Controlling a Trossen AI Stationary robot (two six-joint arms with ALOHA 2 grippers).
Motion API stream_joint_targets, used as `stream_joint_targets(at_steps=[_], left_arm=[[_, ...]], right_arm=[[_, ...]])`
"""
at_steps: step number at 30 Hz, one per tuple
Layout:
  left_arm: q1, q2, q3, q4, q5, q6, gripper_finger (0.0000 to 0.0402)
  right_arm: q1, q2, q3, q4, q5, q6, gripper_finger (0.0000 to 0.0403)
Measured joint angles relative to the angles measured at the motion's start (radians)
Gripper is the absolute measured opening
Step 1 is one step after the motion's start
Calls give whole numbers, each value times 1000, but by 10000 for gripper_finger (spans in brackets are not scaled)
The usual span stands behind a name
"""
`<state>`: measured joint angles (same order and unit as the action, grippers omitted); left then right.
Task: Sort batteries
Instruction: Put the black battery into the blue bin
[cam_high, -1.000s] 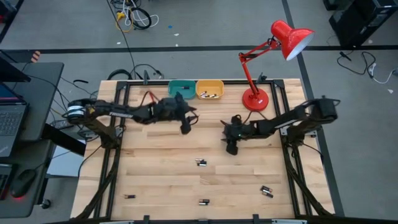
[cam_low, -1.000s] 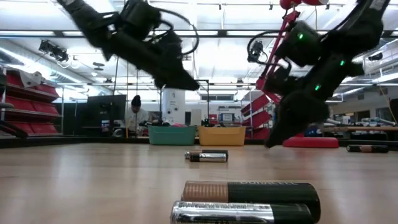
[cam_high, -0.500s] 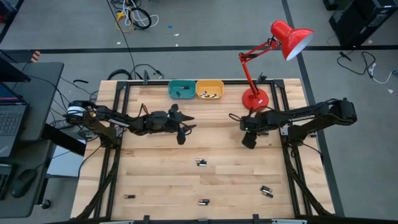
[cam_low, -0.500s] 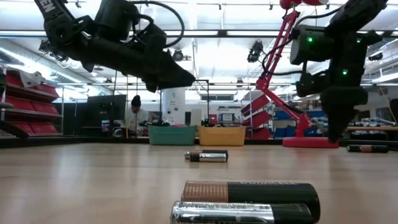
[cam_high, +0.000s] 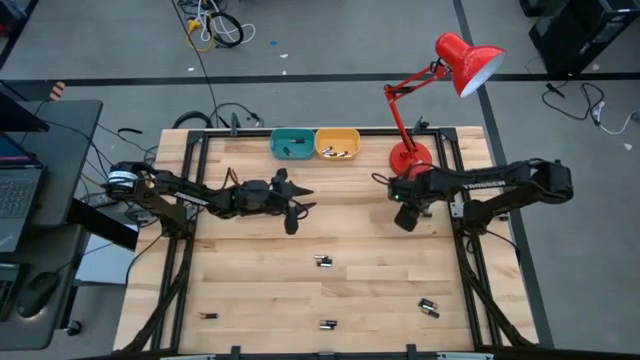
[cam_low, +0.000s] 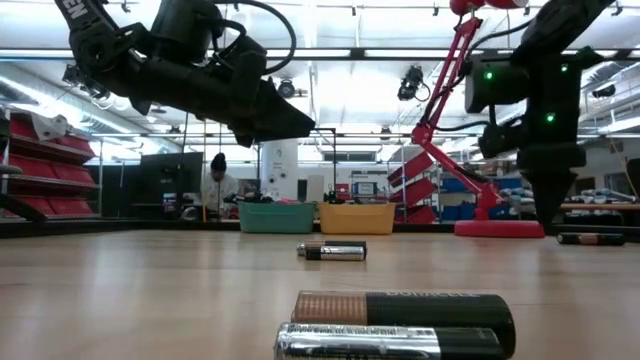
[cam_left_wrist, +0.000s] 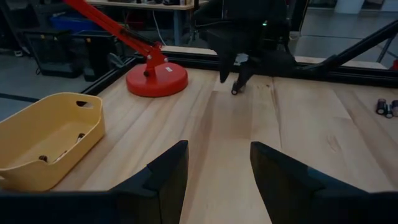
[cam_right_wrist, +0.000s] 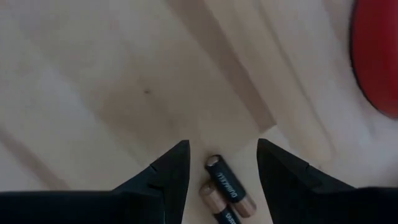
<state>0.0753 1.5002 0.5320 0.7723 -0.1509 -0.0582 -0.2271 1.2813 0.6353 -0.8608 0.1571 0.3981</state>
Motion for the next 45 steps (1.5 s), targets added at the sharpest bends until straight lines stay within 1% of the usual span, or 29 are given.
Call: stream_joint_targets(at_steps=[5, 12, 17, 21, 25, 31, 33, 34, 38, 41, 45], left_arm=[[-13, 0, 1, -5, 0, 1, 188], [-25, 0, 1, -20, 2, 26, 188], [-25, 0, 1, -34, -4, 30, 188], [-25, 0, 1, -44, -10, 31, 188], [-25, 0, 1, -47, -12, 30, 188], [-25, 0, 1, -55, -20, 27, 188], [-25, 0, 1, -71, -40, 17, 188], [-25, 0, 1, -82, -44, 4, 188], [-25, 0, 1, -113, -64, -5, 188], [-25, 0, 1, -121, -92, -11, 188], [-25, 0, 1, -121, -135, -9, 188]], right_arm=[[-49, 48, -17, -56, 1, 96, 172], [-64, 136, -23, -52, -20, 100, 172], [-64, 154, -23, -66, -29, 140, 170], [-63, 149, -24, -71, -38, 163, 158], [-63, 150, -25, -56, -47, 161, 128], [-68, 150, -27, -26, -61, 123, 49], [-71, 150, -27, -22, -65, 101, 28], [-71, 150, -27, -20, -64, 96, 24], [-71, 149, -23, -13, -56, 75, 25], [-71, 156, 4, -8, -47, 71, 42], [-71, 153, 66, 149, -36, 43, 44]])
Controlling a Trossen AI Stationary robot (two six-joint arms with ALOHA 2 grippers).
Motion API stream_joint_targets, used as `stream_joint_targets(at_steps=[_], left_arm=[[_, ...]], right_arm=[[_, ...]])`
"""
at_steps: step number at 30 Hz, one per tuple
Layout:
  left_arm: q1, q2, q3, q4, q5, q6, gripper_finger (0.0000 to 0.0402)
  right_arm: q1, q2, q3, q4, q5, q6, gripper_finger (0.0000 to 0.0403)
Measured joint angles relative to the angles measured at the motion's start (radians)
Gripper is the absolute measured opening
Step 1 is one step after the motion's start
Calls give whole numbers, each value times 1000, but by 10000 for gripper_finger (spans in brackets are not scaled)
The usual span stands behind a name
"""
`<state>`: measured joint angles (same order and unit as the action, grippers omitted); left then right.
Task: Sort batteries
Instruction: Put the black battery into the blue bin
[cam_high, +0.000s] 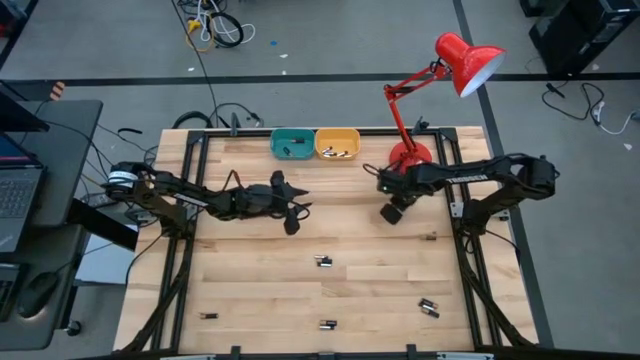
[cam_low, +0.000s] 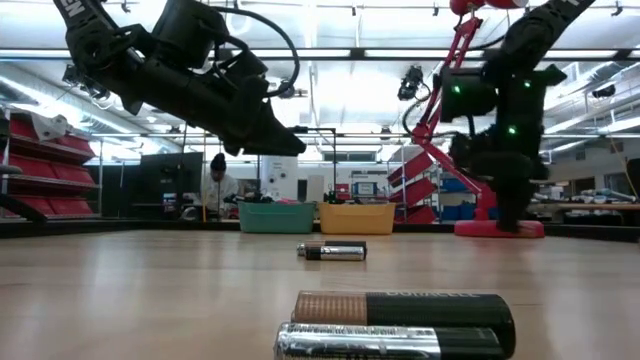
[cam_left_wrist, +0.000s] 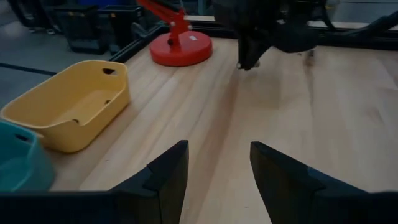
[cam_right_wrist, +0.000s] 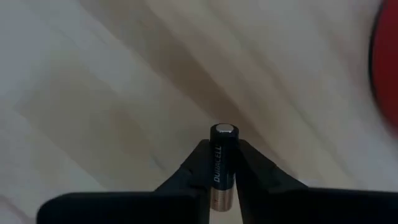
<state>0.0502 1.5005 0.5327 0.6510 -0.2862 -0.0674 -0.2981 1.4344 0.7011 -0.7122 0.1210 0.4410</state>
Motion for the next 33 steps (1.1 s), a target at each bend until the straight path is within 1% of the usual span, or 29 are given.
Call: stream_joint_targets(at_steps=[2, 4, 6, 9, 12, 15, 18, 20, 24, 29, 33], left_arm=[[0, 0, 0, 0, -10, 0, 188], [0, 0, 0, -5, -18, 3, 188], [0, -5, 0, -27, -55, 3, 188], [0, -34, 0, -77, -136, -13, 185], [4, -88, 0, -118, -196, -14, 176], [4, -144, 0, -159, -215, -14, 167], [4, -200, 1, -200, -222, -15, 160], [4, -237, 0, -250, -235, -15, 156], [4, -279, 0, -300, -244, -16, 147], [2, -280, 0, -349, -244, -54, 137], [1, -280, 0, -407, -245, -87, 136]], right_arm=[[0, 4, 10, 71, -28, -36, 40], [0, 6, 29, 232, -62, -79, 37], [-5, 10, 40, 388, -82, -126, 37], [-20, 67, 62, 589, -116, -202, 37], [-40, 166, 140, 722, -143, -277, 37], [-59, 294, 243, 766, -136, -330, 38], [-86, 402, 382, 820, -116, -367, 38], [-105, 466, 478, 825, -114, -377, 38], [-135, 585, 645, 811, -114, -415, 38], [-162, 700, 811, 773, -129, -445, 47], [-181, 766, 889, 704, -129, -438, 73]])
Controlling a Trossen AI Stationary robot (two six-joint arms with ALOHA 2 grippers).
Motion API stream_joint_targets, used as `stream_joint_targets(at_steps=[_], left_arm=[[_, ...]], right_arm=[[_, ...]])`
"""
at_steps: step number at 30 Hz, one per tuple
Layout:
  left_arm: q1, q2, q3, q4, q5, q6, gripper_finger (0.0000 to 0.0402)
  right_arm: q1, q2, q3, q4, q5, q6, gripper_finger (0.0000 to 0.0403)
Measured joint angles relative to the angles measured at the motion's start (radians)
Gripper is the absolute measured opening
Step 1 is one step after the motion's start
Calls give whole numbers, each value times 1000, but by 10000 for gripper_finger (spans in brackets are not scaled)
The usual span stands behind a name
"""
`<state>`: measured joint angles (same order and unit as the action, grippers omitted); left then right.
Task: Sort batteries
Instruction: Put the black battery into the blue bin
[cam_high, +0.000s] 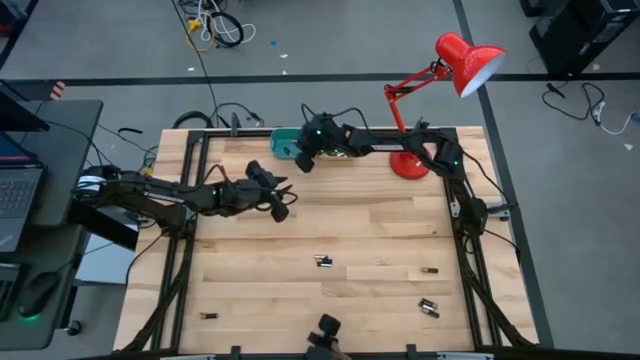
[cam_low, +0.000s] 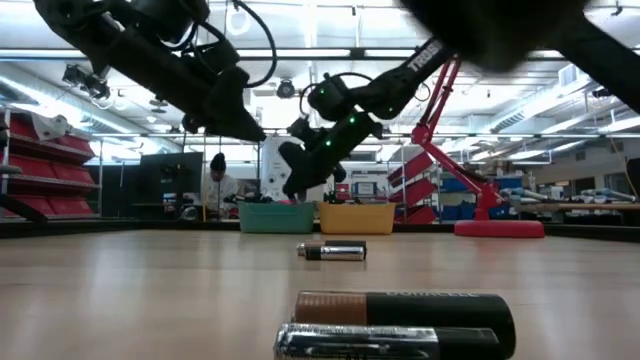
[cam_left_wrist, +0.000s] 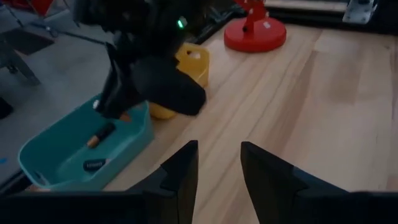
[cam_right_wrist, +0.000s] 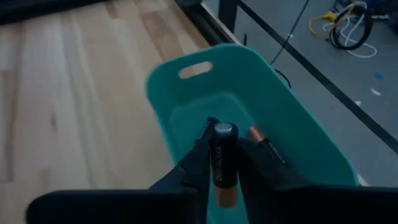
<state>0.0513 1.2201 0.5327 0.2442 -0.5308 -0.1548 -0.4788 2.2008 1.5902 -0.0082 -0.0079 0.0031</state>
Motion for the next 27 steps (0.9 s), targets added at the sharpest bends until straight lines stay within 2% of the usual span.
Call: stream_joint_targets(at_steps=[7, 11, 16, 20, 23, 27], left_arm=[[-1, 0, 0, -19, 0, -20, 136], [-1, 0, 0, -29, 0, -40, 136], [-1, 0, 0, -37, 0, -57, 135], [-2, 0, 0, -38, 0, -63, 135], [-15, 0, 0, -42, 0, -67, 135], [-45, 0, 0, -40, 0, -67, 135]], right_arm=[[-17, -10, 18, -44, 4, -5, 146], [-17, -65, 18, -145, 4, -18, 167], [15, -158, 18, -333, 8, -53, 161], [65, -246, 14, -570, 8, -97, 149], [112, -305, -45, -704, 8, -112, 141], [193, -401, -199, -743, 7, -94, 130]])
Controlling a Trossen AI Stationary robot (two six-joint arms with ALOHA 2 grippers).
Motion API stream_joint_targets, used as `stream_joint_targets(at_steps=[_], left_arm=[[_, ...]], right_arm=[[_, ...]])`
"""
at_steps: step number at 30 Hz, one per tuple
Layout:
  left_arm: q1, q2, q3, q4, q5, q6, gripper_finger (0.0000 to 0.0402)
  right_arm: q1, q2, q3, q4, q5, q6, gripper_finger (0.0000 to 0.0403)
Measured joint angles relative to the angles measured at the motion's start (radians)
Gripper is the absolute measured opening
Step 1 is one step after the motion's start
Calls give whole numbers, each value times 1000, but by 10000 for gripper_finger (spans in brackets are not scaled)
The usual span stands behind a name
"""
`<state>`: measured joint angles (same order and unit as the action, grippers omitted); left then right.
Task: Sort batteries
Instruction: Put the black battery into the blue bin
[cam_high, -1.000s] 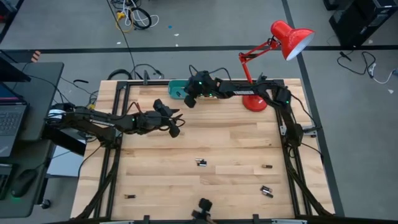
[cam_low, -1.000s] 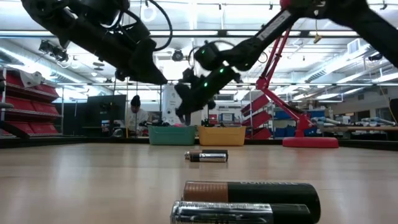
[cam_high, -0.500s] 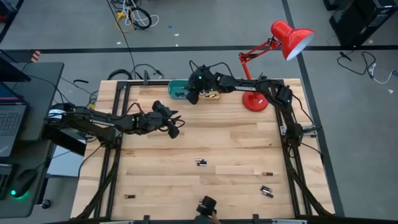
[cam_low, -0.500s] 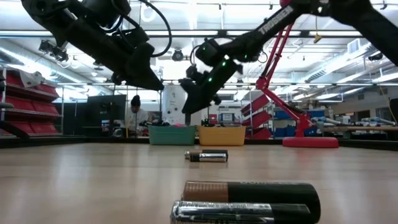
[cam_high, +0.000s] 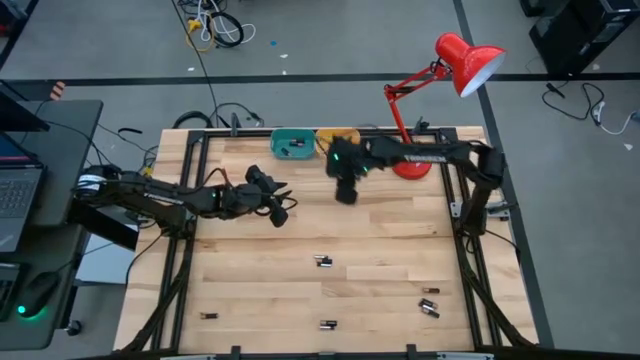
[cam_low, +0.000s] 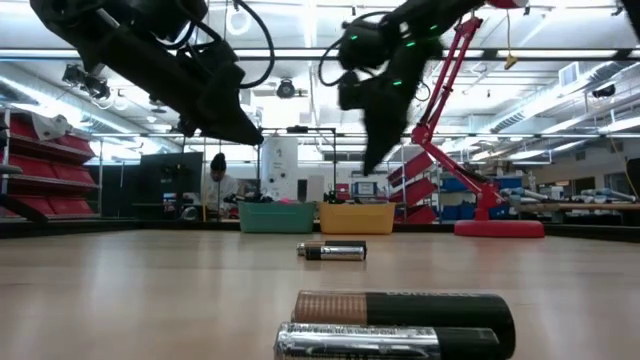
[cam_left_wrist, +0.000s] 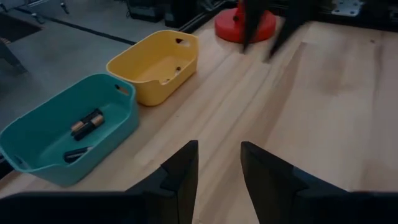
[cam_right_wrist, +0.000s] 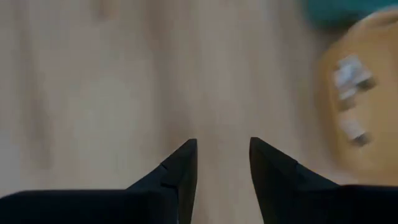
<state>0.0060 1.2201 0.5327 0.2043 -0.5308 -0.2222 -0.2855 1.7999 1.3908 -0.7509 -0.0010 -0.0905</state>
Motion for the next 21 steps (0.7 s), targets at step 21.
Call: stream_joint_targets(at_steps=[21], left_arm=[[-72, 106, 0, 187, 33, 60, 135]], right_arm=[[697, -398, -514, -79, 33, 704, 115]])
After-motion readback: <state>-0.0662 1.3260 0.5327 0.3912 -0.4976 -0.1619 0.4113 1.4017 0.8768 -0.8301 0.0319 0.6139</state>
